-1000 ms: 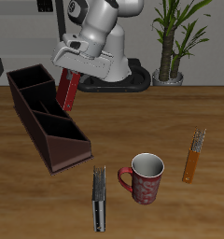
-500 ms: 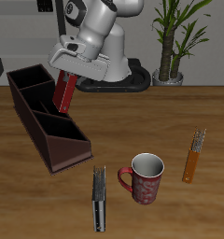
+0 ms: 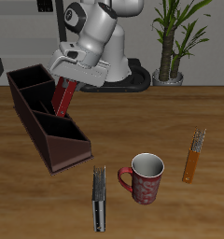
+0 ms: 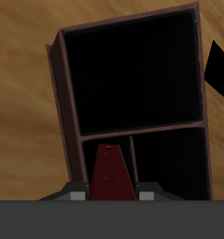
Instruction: Place the red book into the right desk caddy's front compartment
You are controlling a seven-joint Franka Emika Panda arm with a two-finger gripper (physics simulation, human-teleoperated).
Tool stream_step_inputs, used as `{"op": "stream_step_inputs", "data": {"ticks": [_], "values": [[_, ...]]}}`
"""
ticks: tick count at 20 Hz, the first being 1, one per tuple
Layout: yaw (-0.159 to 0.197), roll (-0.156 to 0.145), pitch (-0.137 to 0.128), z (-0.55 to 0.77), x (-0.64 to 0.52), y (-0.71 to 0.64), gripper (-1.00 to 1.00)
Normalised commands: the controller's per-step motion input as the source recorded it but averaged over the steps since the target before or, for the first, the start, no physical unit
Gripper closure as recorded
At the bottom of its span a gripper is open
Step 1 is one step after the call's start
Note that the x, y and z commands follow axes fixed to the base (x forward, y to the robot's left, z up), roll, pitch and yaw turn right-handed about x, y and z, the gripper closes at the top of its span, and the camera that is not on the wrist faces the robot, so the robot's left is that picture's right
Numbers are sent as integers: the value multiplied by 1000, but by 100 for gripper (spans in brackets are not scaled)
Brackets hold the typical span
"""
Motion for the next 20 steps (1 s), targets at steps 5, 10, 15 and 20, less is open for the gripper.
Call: {"op": "stream_step_inputs", "data": {"ticks": [5, 10, 15, 20], "values": [[-5, -21, 29, -184, 34, -132, 100], [-15, -6, 31, -154, -30, -73, 100], [-1, 6, 38, -193, 28, 18, 100], [6, -8, 27, -156, 73, -14, 100]]}}
